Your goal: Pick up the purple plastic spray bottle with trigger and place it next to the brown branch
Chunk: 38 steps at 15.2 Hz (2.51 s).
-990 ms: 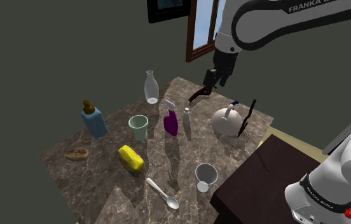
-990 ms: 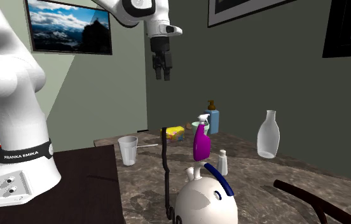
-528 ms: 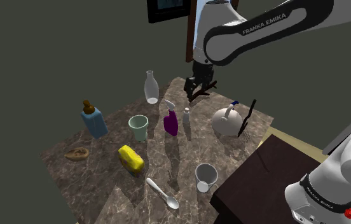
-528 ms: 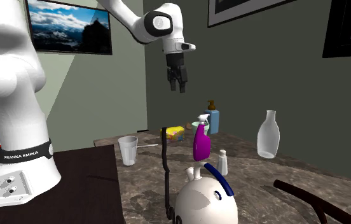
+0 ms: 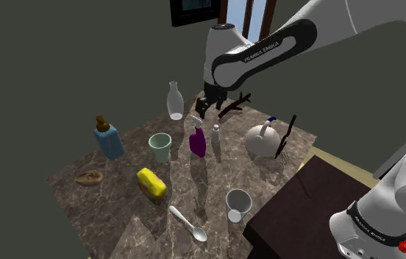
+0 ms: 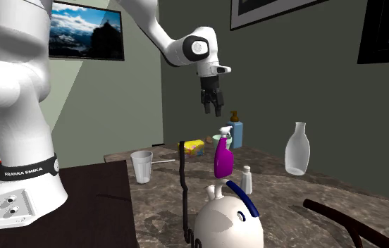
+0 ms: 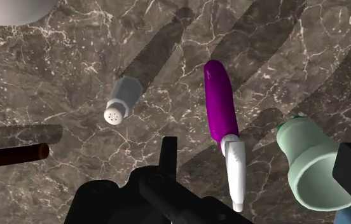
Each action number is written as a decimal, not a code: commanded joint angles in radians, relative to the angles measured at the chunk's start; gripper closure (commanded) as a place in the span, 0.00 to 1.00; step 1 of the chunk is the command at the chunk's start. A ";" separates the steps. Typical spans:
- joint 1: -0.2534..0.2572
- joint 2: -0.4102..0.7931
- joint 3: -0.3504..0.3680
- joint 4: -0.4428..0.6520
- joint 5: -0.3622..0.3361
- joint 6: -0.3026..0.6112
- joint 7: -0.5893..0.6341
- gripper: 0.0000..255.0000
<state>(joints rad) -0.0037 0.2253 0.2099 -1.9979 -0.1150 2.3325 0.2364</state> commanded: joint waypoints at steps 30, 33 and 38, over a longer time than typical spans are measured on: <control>0.055 0.332 -0.043 0.249 -0.100 0.089 0.080 1.00; 0.053 0.315 -0.040 0.251 -0.095 0.071 0.076 1.00; 0.048 0.277 -0.032 0.262 -0.083 0.021 0.065 1.00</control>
<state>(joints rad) 0.0446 0.5086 0.1767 -1.7394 -0.2002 2.3642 0.3034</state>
